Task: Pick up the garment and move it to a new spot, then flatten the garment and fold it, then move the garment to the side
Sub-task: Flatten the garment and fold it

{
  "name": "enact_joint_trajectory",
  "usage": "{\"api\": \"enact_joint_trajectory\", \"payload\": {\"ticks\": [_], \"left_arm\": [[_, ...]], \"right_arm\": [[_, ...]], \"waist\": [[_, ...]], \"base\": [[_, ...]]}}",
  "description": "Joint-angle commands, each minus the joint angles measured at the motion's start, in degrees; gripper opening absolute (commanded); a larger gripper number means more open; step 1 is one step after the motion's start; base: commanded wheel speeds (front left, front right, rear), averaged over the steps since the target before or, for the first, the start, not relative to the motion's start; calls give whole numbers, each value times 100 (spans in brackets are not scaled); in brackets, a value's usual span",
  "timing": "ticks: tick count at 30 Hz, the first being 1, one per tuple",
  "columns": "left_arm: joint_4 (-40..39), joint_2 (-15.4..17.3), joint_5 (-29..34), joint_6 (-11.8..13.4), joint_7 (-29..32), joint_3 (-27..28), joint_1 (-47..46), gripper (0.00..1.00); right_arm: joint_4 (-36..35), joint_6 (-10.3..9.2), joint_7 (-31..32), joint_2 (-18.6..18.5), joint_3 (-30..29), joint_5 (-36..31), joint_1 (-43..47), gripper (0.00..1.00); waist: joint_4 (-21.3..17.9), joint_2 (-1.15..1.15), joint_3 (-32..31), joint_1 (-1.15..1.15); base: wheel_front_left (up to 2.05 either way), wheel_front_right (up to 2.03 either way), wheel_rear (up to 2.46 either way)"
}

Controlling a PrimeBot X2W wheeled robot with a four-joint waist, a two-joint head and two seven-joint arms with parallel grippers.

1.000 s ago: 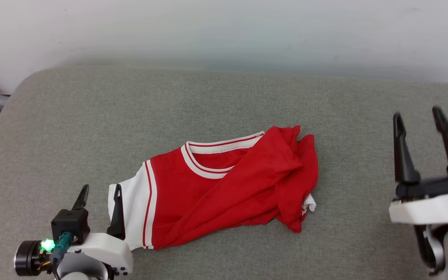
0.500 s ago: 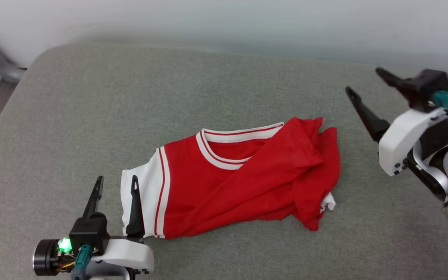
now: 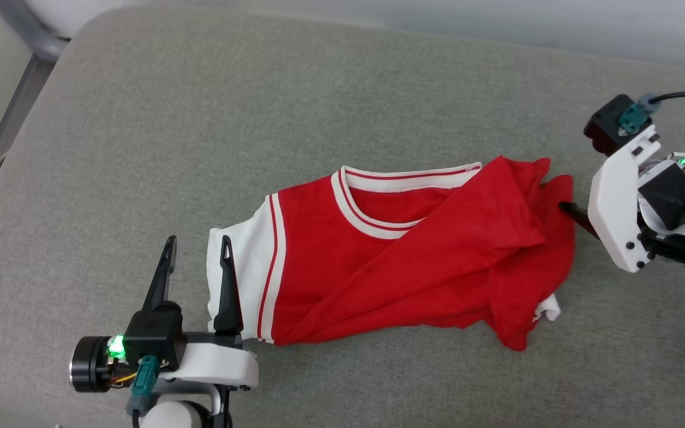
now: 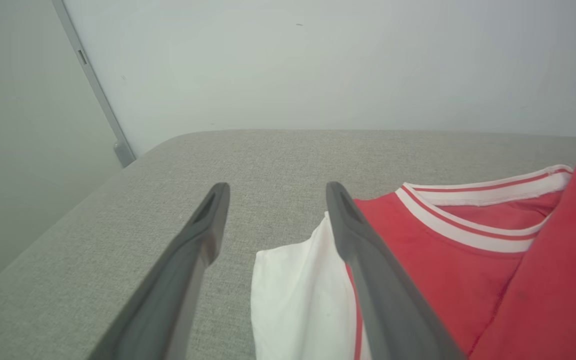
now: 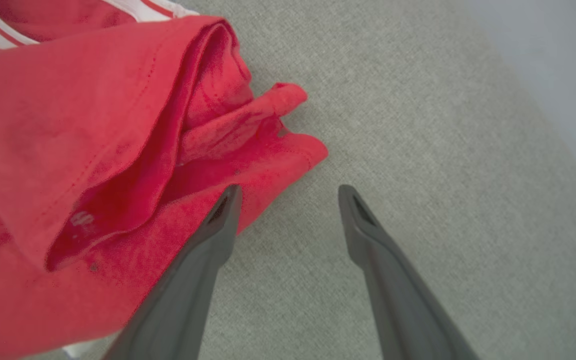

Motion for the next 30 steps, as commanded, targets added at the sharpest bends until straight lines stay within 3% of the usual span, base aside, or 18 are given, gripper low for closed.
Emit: {"api": "enact_joint_trajectory", "payload": {"ticks": [1, 9, 16, 17, 18, 19, 30], "left_arm": [[-21, -62, 57, -35, -14, 37, -95, 100], [12, -398, 313, -358, -14, 172, -231, 100], [61, -522, 446, -489, -15, 338, -213, 100], [67, -527, 466, -513, -15, 366, -208, 100], [73, -532, 486, -522, -15, 393, -205, 100], [76, -539, 495, -539, -15, 414, -203, 100], [213, -552, 632, -690, -15, 629, 29, 100]], "right_arm": [[67, -6, 39, 18, 85, 13, -109, 100], [816, -5, 200, 186, 969, 122, -303, 100], [1179, 12, 109, 277, 1668, 455, -49, 100], [1183, 26, 35, 273, 1722, 481, -96, 95], [1174, 27, -85, 275, 1746, 511, -165, 12], [1168, 27, -251, 282, 1729, 530, -248, 0], [944, -7, -2226, 232, 1267, 853, -892, 0]], "waist": [[113, 0, 141, -1], [325, 0, 487, -1], [314, 0, 489, -1], [296, 0, 474, -1], [274, 0, 455, -1], [250, 0, 431, -1], [-54, 0, -178, -1]], "base": [[0, 0, 0], [0, 0, 0], [0, 0, 0], [0, 0, 0], [0, 0, 0], [0, 0, 0], [0, 0, 0]]}}
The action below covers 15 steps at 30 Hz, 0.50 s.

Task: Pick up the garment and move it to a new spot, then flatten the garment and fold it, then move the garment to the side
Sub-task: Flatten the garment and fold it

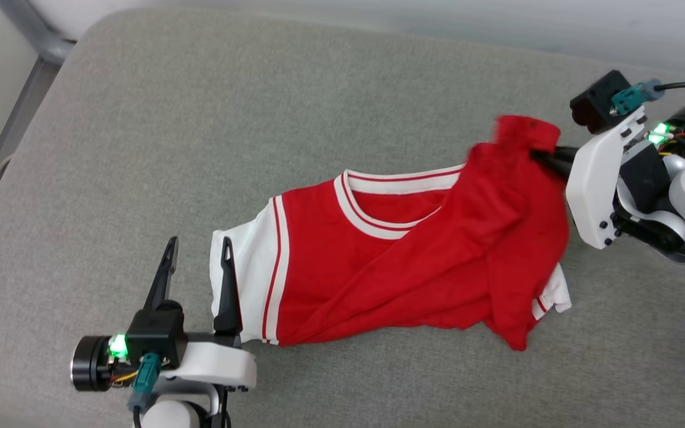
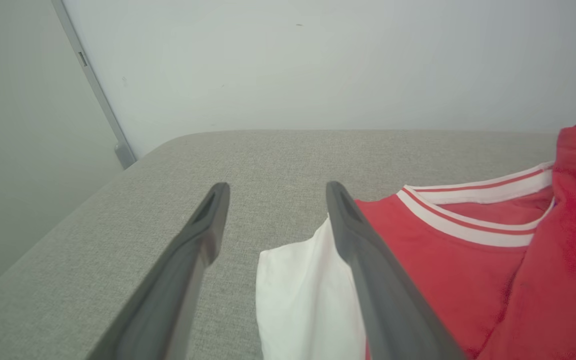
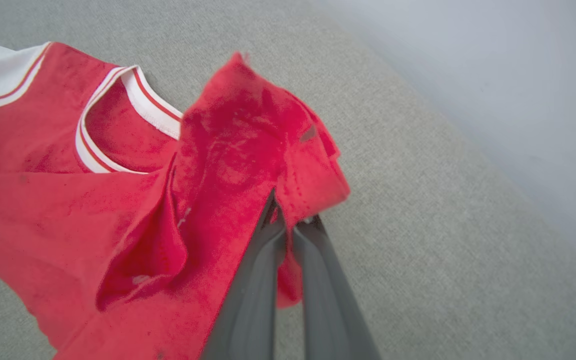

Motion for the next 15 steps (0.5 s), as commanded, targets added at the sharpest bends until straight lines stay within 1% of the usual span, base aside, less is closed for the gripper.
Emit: {"api": "enact_joint_trajectory", "payload": {"ticks": [1, 5, 9, 11, 15], "left_arm": [[9, 15, 25, -20, -15, 44, 96, 100], [29, 42, 38, -42, -15, 156, 309, 100], [32, 43, 55, -53, -15, 256, 486, 100], [35, 43, 59, -68, -15, 295, 572, 100], [55, 47, 83, -97, -15, 340, 713, 100]], "right_arm": [[-136, -8, -164, -101, -33, 40, -27, 0], [-746, -8, -578, -378, -152, 139, 170, 0], [-1518, -8, -776, -717, -367, 226, 618, 0], [-1924, -8, -814, -859, -495, 232, 975, 0], [-2579, -8, -747, -1089, -816, 273, 1962, 0]], "waist": [[-140, 0, -210, 0], [-312, 0, -469, 0], [-488, 0, -682, 0], [-578, 0, -774, 0], [-733, 0, -932, 0]], "base": [[0, 0, 0], [0, 0, 0], [0, 0, 0], [0, 0, 0], [0, 0, 0]]}}
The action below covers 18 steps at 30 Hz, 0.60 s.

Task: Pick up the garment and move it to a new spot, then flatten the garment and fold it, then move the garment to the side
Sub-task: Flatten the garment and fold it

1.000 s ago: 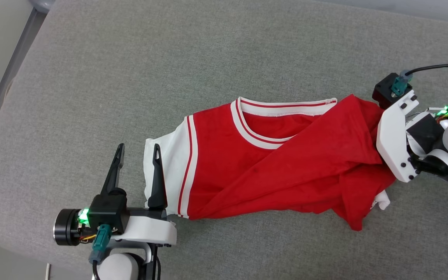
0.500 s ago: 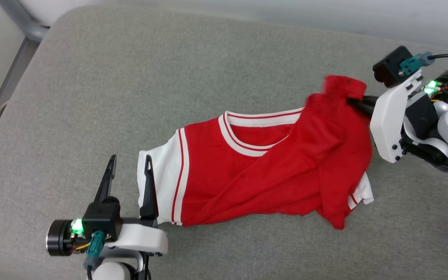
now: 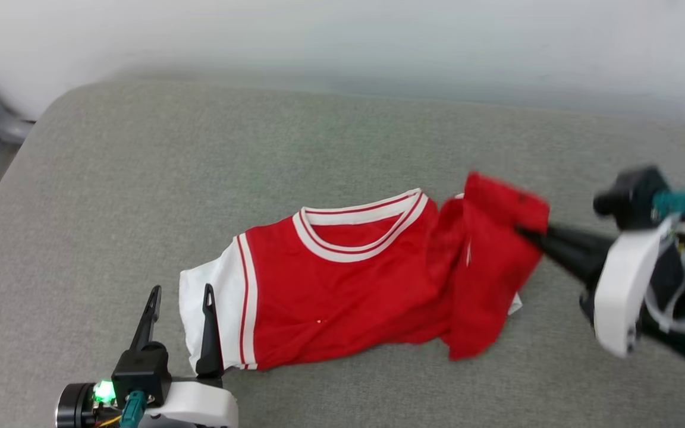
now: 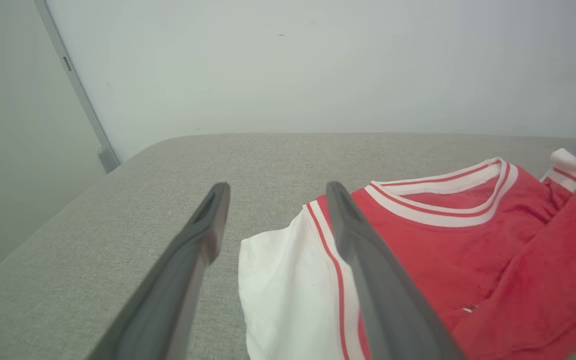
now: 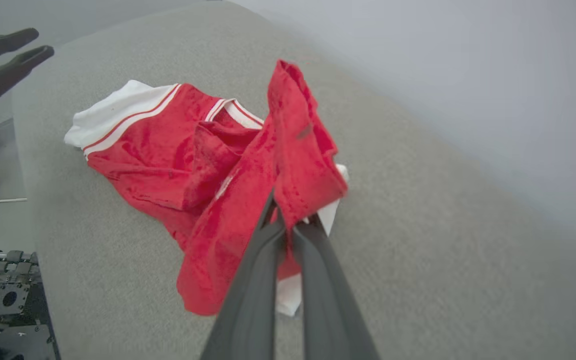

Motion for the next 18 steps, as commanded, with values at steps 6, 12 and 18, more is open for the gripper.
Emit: {"api": "enact_joint_trajectory", "payload": {"ticks": [6, 12, 18], "left_arm": [[1, 30, 55, -30, -15, 114, 187, 100], [-15, 35, 91, -58, -15, 162, 199, 100], [-10, 33, 110, -86, -15, 176, 182, 100]], "right_arm": [[-398, -8, 317, -80, -535, -128, 1786, 0], [-119, -8, 416, 210, -1121, -327, 3230, 0], [322, -6, 545, 618, -1432, -392, 4035, 0]], "waist": [[-298, 0, -209, 0], [-361, 0, -208, 0], [-376, 0, -173, 0]], "base": [[0, 0, 0], [0, 0, 0], [0, 0, 0]]}}
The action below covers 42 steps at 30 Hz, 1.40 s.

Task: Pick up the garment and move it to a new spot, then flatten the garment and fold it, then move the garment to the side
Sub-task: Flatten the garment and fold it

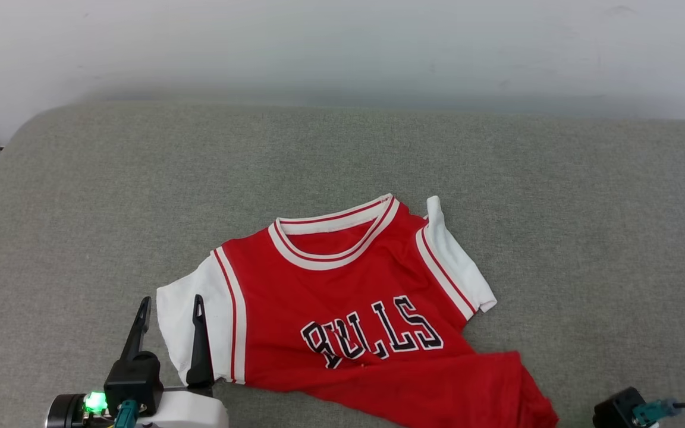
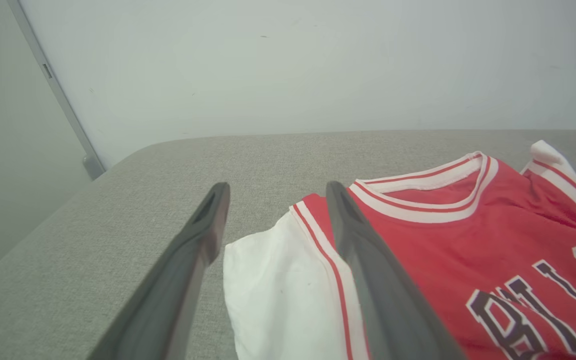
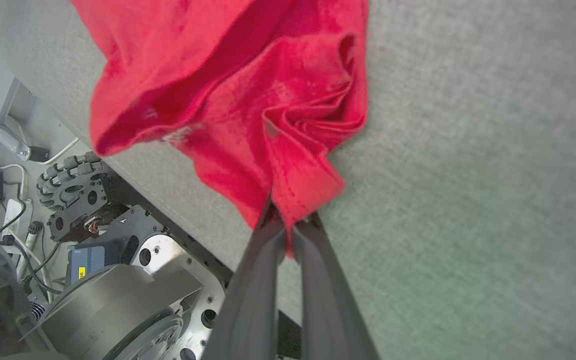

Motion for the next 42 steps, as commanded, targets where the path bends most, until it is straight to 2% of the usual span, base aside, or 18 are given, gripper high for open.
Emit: {"api": "enact_joint_trajectory", "payload": {"ticks": [1, 4, 5, 7, 12, 16, 20, 24, 31, 38, 42], "left_arm": [[-6, 2, 21, -24, -15, 10, -1, 100], [8, 0, 32, -28, -15, 13, -11, 100], [11, -1, 33, -35, -15, 15, -12, 100], [17, 4, 40, -34, -15, 30, 6, 100], [18, 17, 65, -35, -15, 48, 70, 100], [-11, 30, 68, -33, -15, 61, 125, 100], [-44, 30, 93, -16, -15, 59, 131, 100], [-76, 23, 118, -19, -15, -1, 68, 100], [-144, 8, 151, -8, -15, -94, -129, 100], [-187, -29, 110, 22, -15, -198, -340, 100], [-199, -41, 95, 58, -15, -244, -445, 100]], "right_arm": [[77, -6, 2, 21, -63, -62, 31, 0], [343, -10, -74, 226, -216, -253, 190, 0], [384, -10, -116, 308, -274, -267, 220, 15], [367, -10, -283, 430, -471, -358, 197, 100], [-34, -6, -689, 587, -1169, -637, 140, 100], [-627, -5, -752, 615, -1878, -847, 138, 100], [-1302, -5, -584, 646, -2391, -1068, -44, 100], [-1754, -5, -233, 595, -2541, -1257, -511, 100], [-1918, -6, 600, 316, -1758, -1249, -1904, 100], [-1192, -8, 1719, -13, -577, -840, -3232, 100], [-634, -7, 2372, -70, -24, -526, -3756, 100]], "waist": [[-3, 0, 7, 1], [-8, 0, 25, 1], [-10, 0, 25, 1], [-24, 0, 11, 1], [-57, 0, -65, 1], [-67, 0, -126, 1], [-42, 0, -148, 1], [41, 0, -83, 1], [241, 0, 192, 1], [440, 0, 531, 1], [547, 0, 705, 1]], "base": [[0, 0, 0], [0, 0, 0], [0, 0, 0], [0, 0, 0], [0, 0, 0], [0, 0, 0], [0, 0, 0], [0, 0, 0], [0, 0, 0], [0, 0, 0], [0, 0, 0]]}}
